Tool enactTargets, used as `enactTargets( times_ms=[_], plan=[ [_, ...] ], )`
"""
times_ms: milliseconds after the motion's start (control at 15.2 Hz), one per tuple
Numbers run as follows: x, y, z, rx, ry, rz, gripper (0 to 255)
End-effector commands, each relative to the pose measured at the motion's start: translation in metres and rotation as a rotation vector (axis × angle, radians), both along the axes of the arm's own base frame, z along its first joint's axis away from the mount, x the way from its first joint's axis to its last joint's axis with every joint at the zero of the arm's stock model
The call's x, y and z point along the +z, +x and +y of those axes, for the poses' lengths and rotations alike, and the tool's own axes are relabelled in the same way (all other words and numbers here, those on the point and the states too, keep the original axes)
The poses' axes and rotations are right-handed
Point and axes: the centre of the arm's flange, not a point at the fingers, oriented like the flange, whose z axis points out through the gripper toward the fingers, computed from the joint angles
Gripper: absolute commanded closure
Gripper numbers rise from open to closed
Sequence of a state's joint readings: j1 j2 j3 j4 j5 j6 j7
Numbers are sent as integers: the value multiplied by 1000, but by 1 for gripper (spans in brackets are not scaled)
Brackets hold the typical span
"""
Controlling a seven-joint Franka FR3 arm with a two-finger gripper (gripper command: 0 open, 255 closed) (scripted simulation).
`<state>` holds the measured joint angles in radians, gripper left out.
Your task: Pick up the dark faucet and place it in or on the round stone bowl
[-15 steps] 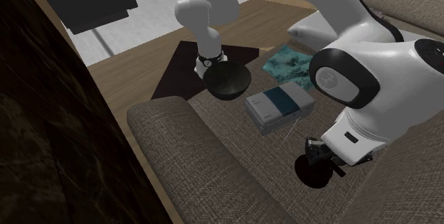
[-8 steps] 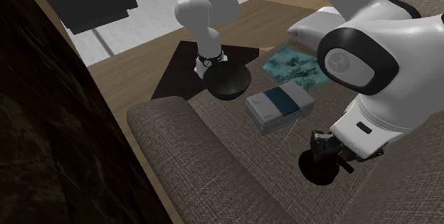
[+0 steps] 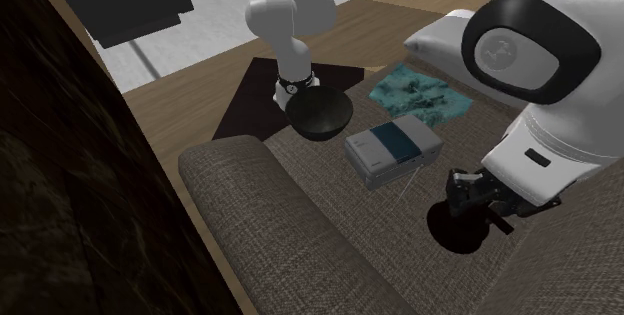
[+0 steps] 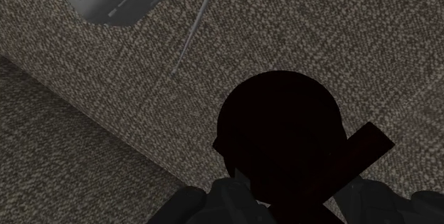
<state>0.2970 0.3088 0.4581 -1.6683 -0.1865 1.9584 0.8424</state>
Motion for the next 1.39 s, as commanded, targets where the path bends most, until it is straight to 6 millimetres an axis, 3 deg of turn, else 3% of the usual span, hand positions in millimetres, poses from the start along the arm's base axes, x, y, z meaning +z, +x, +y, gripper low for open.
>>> enactTargets(
  times_ms=[0,924,1320],
  plan=[
    [12,1,0,0,0,0,255],
    [82,1,0,0,0,0,255],
    [86,-52,-59,0,0,0,255]
  ],
)
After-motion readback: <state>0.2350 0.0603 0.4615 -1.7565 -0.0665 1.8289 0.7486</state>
